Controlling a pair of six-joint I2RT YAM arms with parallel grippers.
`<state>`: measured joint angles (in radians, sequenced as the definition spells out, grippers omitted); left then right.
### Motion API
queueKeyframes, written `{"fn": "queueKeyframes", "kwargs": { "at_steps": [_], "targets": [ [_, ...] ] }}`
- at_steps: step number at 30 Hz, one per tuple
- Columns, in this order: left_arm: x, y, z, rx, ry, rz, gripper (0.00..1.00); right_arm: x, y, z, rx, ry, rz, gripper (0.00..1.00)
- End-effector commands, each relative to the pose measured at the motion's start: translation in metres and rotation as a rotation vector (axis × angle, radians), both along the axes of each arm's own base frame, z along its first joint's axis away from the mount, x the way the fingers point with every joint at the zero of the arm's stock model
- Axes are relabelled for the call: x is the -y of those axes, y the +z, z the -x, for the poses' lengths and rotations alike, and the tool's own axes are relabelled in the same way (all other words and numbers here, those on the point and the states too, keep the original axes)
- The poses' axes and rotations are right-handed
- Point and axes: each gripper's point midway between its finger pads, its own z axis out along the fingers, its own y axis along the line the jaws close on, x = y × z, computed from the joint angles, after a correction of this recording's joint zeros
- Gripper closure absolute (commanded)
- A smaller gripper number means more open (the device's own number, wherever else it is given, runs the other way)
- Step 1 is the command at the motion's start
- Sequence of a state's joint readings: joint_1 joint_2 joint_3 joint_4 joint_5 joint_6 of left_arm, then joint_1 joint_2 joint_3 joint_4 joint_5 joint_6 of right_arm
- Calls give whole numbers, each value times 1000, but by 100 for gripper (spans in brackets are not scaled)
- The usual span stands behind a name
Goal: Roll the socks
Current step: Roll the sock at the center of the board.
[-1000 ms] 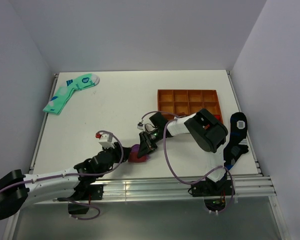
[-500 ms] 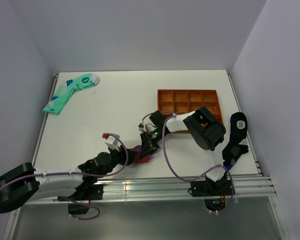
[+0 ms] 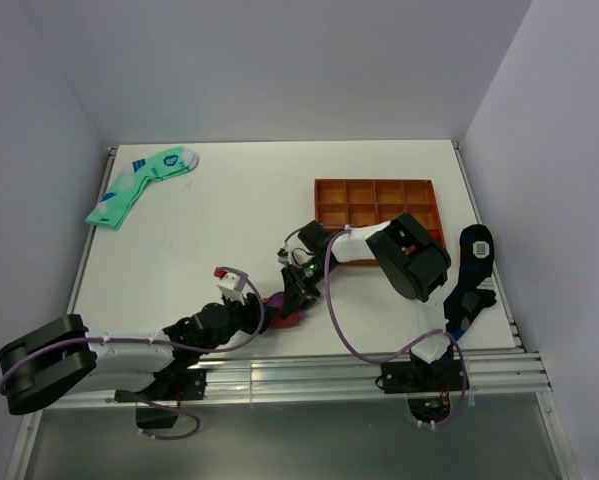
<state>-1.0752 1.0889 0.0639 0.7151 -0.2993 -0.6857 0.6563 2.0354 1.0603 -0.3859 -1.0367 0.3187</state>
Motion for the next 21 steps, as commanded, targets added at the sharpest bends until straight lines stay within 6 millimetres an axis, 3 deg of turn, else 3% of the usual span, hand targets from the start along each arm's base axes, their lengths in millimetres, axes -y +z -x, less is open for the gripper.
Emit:
{"fn": "queueKeyframes", "kwargs": {
  "at_steps": [1,12,15,21],
  "targets": [
    [19,19,1,40,-62,53,51,50,-65,7,64,12,337,100],
    [28,8,9,2,-118,44,53,50,-65,3,74,8,342,100],
    [27,3,10,-13,-113,35,56,50,-66,3,72,7,344,100],
    [28,-9,11,-54,-114,-5,75,49,-69,4,75,1,335,100]
  ]
}}
